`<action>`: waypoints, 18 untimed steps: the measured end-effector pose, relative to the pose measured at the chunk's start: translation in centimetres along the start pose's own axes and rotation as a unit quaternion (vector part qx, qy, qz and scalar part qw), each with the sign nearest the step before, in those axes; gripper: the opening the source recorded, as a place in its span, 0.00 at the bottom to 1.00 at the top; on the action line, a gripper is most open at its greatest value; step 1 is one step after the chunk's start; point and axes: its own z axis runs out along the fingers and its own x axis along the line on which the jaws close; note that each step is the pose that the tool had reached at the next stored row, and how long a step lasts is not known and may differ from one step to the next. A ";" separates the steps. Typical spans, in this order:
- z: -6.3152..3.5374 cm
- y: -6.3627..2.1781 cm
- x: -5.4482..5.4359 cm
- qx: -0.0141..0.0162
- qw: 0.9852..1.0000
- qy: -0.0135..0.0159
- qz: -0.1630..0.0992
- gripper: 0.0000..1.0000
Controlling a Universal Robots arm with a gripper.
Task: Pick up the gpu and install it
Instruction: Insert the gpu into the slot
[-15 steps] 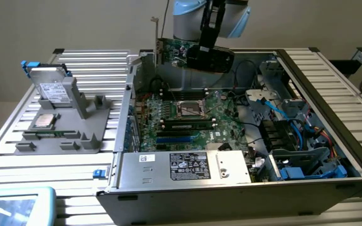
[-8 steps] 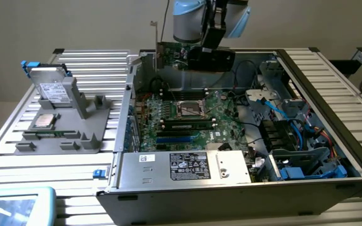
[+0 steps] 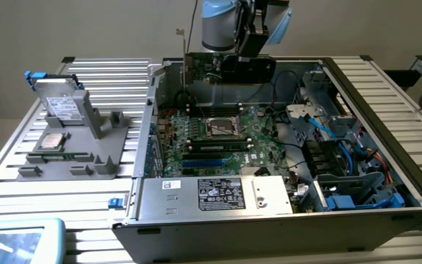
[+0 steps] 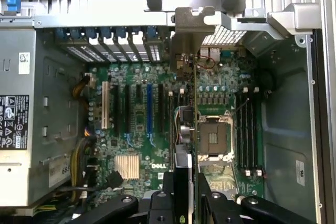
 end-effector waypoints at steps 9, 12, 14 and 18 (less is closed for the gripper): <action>0.86 0.33 0.4 0.004 1.000 0.000 0.000 0.27; 1.32 0.46 0.7 0.005 1.000 0.000 0.000 0.27; 1.54 0.47 0.7 0.005 1.000 0.000 0.000 0.27; 1.75 0.47 0.7 0.005 1.000 0.000 0.000 0.27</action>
